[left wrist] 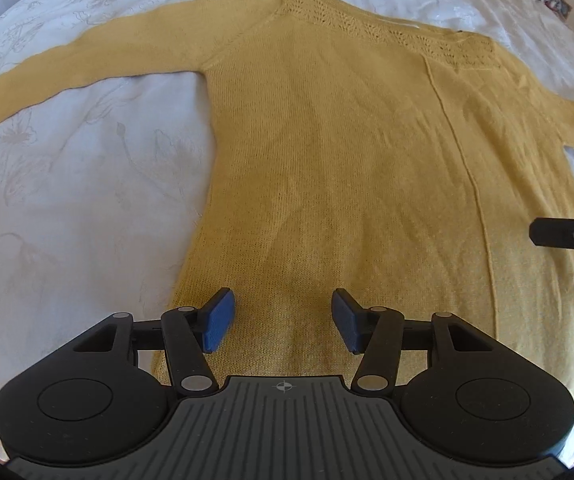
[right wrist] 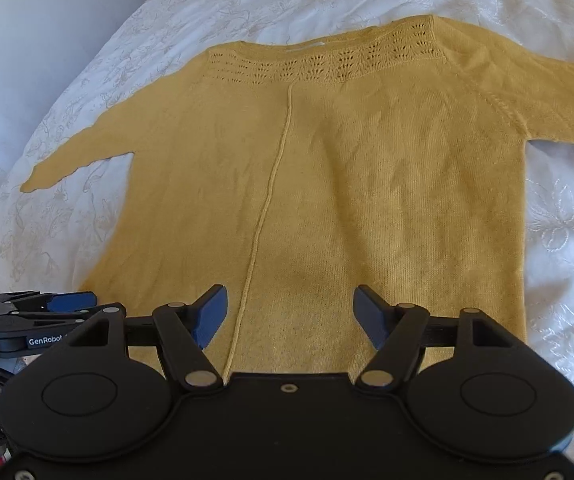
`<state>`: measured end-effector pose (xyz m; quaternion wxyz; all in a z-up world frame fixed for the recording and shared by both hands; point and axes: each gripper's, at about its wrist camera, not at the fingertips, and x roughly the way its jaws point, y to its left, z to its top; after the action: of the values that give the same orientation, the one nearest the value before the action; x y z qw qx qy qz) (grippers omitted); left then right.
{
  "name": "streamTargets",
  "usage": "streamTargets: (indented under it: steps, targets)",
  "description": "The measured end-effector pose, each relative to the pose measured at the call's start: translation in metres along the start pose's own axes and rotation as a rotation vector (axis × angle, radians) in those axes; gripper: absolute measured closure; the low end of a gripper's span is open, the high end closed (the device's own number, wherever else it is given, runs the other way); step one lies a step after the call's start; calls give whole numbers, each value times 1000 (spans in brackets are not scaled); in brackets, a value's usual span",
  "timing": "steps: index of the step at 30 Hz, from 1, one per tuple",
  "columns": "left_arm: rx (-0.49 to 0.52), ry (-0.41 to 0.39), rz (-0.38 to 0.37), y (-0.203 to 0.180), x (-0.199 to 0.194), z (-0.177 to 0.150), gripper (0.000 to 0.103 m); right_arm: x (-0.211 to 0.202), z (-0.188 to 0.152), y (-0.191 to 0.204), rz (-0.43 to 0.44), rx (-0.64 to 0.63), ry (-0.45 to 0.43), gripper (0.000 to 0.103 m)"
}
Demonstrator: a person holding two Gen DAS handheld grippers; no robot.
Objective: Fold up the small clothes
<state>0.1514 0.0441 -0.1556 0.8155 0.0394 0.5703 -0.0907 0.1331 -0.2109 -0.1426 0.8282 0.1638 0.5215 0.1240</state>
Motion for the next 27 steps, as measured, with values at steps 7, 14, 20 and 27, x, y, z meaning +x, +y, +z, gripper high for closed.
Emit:
streamTargets:
  steps: [7, 14, 20, 27]
  targets:
    - [18, 57, -42, 10, 18, 2, 49, 17, 9, -40, -129, 113, 57, 31]
    - [39, 83, -89, 5, 32, 8, 23, -7, 10, -58, -189, 217, 31, 30]
    - [32, 116, -80, -9, 43, 13, 1, -44, 22, -63, -194, 232, -41, 27]
    - [5, 116, 63, -37, 52, 13, 0, -89, 56, -95, -226, 200, -116, 22]
